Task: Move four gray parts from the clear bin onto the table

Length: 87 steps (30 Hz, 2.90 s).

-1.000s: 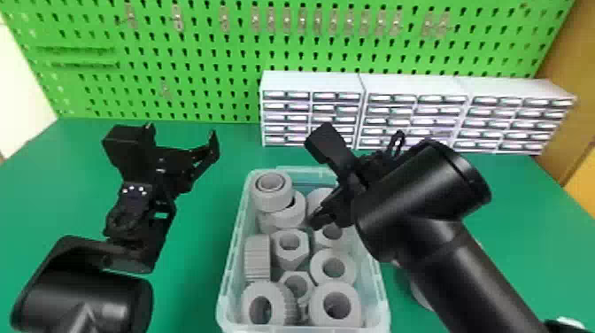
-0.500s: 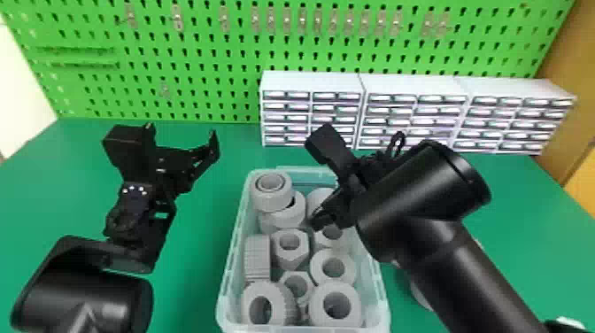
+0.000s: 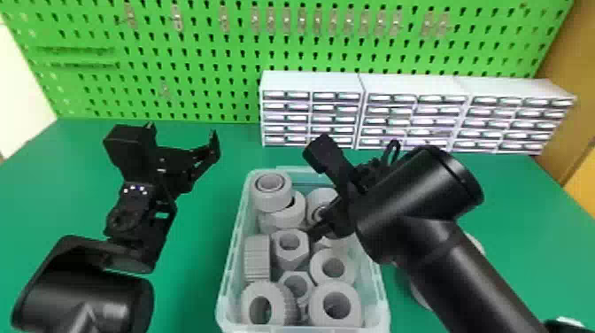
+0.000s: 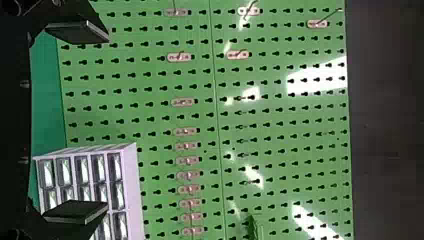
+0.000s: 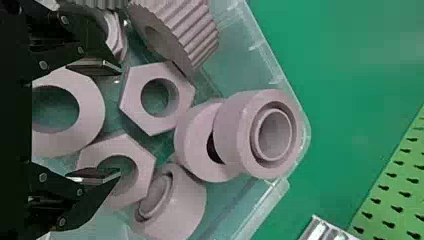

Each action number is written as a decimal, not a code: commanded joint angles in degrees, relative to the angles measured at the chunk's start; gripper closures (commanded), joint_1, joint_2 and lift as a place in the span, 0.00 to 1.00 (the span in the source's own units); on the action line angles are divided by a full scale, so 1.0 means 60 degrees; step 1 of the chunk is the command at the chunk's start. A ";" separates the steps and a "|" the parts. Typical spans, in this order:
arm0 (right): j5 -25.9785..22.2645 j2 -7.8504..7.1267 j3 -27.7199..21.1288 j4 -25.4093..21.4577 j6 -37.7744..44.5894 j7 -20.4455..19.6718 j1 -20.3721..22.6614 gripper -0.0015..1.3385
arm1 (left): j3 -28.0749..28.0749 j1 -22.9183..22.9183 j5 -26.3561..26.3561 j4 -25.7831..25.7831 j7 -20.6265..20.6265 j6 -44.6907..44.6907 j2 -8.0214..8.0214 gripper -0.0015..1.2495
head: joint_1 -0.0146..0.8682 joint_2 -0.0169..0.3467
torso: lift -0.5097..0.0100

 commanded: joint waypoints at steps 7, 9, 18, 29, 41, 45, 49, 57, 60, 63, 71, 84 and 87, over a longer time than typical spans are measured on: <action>0.0001 -0.0051 0.0263 0.0324 0.0186 0.0145 -0.0167 0.40 | -0.0005 -0.0031 0.0004 0.0004 0.0000 0.0025 0.0015 0.09 | 0.78 0.14 | 0.89; 0.0001 -0.0051 0.0292 0.0368 0.0186 0.0174 -0.0167 0.40 | -0.0019 -0.0031 0.0004 0.0004 0.0000 0.0025 0.0015 0.09 | 0.78 0.14 | 0.89; 0.0001 -0.0066 0.0351 0.0632 0.0201 0.0350 -0.0211 0.40 | -0.0019 -0.0031 0.0004 0.0004 0.0000 0.0025 0.0015 0.09 | 0.78 0.14 | 0.89; -0.0190 -0.0080 0.0410 0.1321 -0.0663 0.0408 -0.0298 0.40 | -0.0034 -0.0045 0.0004 0.0018 0.0000 0.0025 0.0015 0.09 | 0.78 0.14 | 0.89; -0.0190 -0.0022 0.0497 0.2214 -0.1264 0.0408 -0.0606 0.40 | -0.0063 -0.0045 0.0004 0.0048 0.0000 0.0025 0.0015 0.09 | 0.78 0.14 | 0.89; -0.0190 0.0022 0.0497 0.2522 -0.1366 0.0408 -0.0694 0.40 | -0.0063 -0.0045 0.0004 0.0062 0.0000 0.0025 0.0015 0.09 | 0.78 0.14 | 0.89; -0.0146 0.0110 0.0395 0.2785 -0.1454 0.0408 -0.0767 0.40 | -0.0078 -0.0045 0.0019 0.0062 0.0000 0.0025 0.0015 0.09 | 0.78 0.14 | 0.89; -0.0029 0.0213 0.0336 0.3327 -0.1557 0.0408 -0.1031 0.40 | -0.0093 -0.0075 0.0019 0.0077 0.0000 0.0025 0.0015 0.09 | 0.78 0.14 | 0.89; -0.0029 0.0242 0.0278 0.3518 -0.1601 0.0408 -0.1075 0.40 | -0.0093 -0.0075 0.0019 0.0077 0.0000 0.0025 0.0015 0.09 | 0.78 0.14 | 0.89; -0.0029 0.0257 0.0278 0.3708 -0.1630 0.0408 -0.1104 0.39 | -0.0093 -0.0075 0.0019 0.0092 0.0000 0.0025 0.0015 0.09 | 0.78 0.14 | 0.89; -0.0029 0.0315 0.0234 0.4060 -0.1762 0.0394 -0.1148 0.39 | -0.0093 -0.0104 0.0019 0.0092 0.0000 0.0025 0.0015 0.09 | 0.78 0.14 | 0.89; -0.0029 0.0315 0.0014 0.4382 -0.1938 0.0408 -0.1104 0.39 | -0.0107 -0.0119 0.0019 0.0092 0.0000 0.0025 0.0015 0.09 | 0.78 0.14 | 0.89; -0.0175 0.0315 -0.0074 0.4602 -0.2172 0.0394 -0.1075 0.39 | -0.0122 -0.0119 0.0034 0.0092 0.0000 0.0025 0.0015 0.09 | 0.78 0.14 | 0.89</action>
